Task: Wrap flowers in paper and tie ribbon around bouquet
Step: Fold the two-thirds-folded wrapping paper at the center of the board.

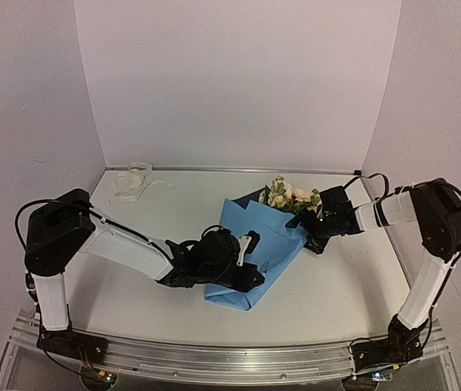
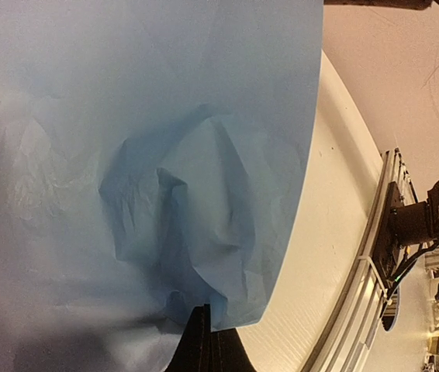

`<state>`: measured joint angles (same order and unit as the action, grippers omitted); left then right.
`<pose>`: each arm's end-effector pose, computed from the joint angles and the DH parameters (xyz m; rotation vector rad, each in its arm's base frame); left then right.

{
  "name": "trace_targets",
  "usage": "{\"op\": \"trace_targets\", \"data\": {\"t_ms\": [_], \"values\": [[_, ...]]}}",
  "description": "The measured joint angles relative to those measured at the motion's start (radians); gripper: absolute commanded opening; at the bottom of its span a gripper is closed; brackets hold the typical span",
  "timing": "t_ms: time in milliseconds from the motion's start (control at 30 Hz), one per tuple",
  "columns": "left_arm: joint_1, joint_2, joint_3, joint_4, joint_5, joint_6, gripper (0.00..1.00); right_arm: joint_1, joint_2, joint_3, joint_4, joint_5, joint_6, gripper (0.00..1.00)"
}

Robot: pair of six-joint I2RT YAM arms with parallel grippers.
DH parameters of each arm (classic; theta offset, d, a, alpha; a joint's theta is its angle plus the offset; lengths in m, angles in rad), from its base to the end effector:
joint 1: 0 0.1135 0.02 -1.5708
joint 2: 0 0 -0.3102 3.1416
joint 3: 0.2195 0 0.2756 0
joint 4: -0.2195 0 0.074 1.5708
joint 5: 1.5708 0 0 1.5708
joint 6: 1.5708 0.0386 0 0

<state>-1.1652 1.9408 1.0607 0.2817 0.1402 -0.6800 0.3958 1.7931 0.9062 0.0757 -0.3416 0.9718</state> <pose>0.1696 -0.4087 0.1704 0.6696 2.3312 -1.1239 0.3464 0.1588 0.1655 0.5628 2.5255 0.9961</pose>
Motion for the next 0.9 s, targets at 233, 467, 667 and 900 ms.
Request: {"op": "trace_targets", "data": {"t_ms": [233,467,667,900], "values": [[0.000,0.026,0.035,-0.013,0.019,0.004,0.00,-0.037,0.155,0.207,-0.085,-0.027,-0.051,0.67],[0.000,0.072,0.102,-0.033,0.044,0.026,0.00,-0.032,0.293,0.437,-0.230,-0.076,-0.159,0.64],[0.000,0.110,0.154,-0.055,0.065,0.030,0.00,0.004,0.361,0.586,-0.385,-0.080,-0.275,0.73],[0.000,0.148,0.196,-0.075,0.081,0.030,0.00,0.022,0.349,0.623,-0.508,-0.061,-0.361,0.98]]}}
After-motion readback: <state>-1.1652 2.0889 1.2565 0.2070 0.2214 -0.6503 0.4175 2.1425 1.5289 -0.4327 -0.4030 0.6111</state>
